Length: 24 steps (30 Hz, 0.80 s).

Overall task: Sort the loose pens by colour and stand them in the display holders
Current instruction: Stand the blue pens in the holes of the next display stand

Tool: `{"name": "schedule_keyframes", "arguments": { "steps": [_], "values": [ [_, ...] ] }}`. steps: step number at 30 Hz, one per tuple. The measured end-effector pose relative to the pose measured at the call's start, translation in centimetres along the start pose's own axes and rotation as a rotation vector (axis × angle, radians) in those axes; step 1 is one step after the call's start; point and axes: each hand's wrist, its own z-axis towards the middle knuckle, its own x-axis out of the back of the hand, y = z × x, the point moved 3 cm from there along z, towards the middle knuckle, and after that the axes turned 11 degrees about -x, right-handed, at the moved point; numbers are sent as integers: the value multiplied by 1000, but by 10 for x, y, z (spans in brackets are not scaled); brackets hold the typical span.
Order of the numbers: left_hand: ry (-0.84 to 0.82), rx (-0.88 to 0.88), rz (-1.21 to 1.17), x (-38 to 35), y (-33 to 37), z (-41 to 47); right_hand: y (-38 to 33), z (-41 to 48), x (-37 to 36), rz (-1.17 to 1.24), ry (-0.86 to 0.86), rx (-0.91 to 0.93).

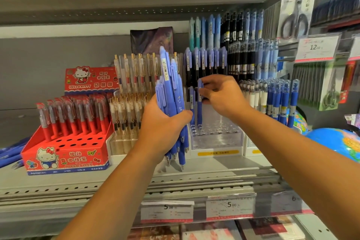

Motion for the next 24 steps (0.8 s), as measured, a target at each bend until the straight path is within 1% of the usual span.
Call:
{"name": "schedule_keyframes", "arguments": {
  "steps": [3, 6, 9, 12, 14, 15, 17, 18, 19, 21, 24],
  "values": [
    [-18, 18, -14, 0, -1, 0, 4, -2, -4, -111, -39, -28],
    [-33, 37, -24, -1, -3, 0, 4, -5, -6, -160, -15, -12],
    [-40, 34, -28, -2, -4, 0, 3, -7, -3, -248, 38, 28],
    [-42, 26, -40, -3, -5, 1, -1, -13, 2, -340, 150, 74],
    [-49, 17, -54, -4, -4, 0, -10, -22, 3, -258, 202, 143],
    [-53, 10, -59, -4, -4, 0, -16, -26, 2, -138, 161, 170],
    [-67, -9, -79, -4, -2, 0, -28, -37, -5, 152, -71, 165],
    [-80, -20, -97, -5, -1, 0, -32, -42, -9, 249, -182, 168],
    [-91, -29, -114, -6, 0, 0, -35, -46, -12, 294, -247, 183],
    [-94, -41, -127, -6, 1, 0, -39, -51, -15, 335, -284, 202],
    [-90, -41, -131, -5, 0, 1, -39, -52, -14, 381, -321, 175]
  ]
}}
